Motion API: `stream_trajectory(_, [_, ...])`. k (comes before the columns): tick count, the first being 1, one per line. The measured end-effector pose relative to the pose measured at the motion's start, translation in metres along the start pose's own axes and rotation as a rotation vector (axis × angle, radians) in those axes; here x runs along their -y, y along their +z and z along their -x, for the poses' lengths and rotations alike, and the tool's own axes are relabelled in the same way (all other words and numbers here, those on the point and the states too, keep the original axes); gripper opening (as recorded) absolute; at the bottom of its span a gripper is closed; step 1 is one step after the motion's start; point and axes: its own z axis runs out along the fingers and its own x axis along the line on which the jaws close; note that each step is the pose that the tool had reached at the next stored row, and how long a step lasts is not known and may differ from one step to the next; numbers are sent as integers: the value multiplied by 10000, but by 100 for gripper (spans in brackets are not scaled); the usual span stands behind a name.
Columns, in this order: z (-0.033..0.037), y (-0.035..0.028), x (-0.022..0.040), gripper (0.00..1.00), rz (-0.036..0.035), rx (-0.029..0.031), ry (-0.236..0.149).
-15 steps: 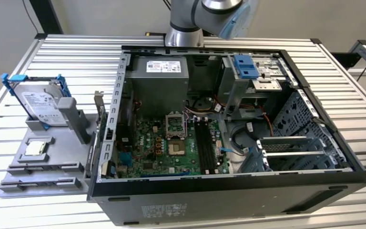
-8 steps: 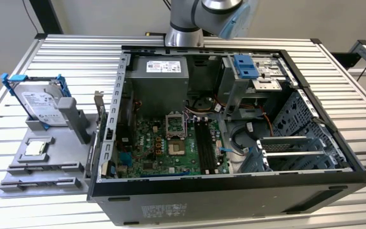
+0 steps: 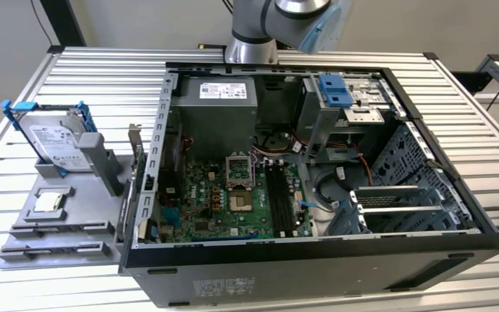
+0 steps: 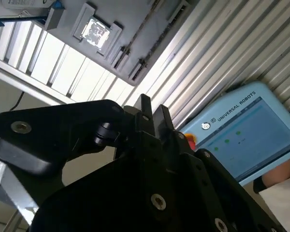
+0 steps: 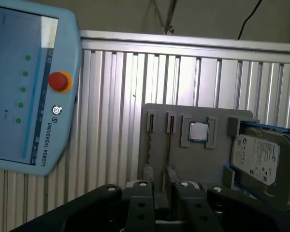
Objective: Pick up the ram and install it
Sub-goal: 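Pick up the ram and move it above insertion slot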
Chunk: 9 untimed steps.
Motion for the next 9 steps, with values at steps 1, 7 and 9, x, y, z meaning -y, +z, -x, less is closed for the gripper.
stream_trajectory(1, [0, 0, 0, 100, 1, 0, 0])
stream_trajectory(7, [0, 0, 0, 100, 1, -1, -1])
stream_trajectory(9, [0, 1, 0, 100, 0, 0, -2])
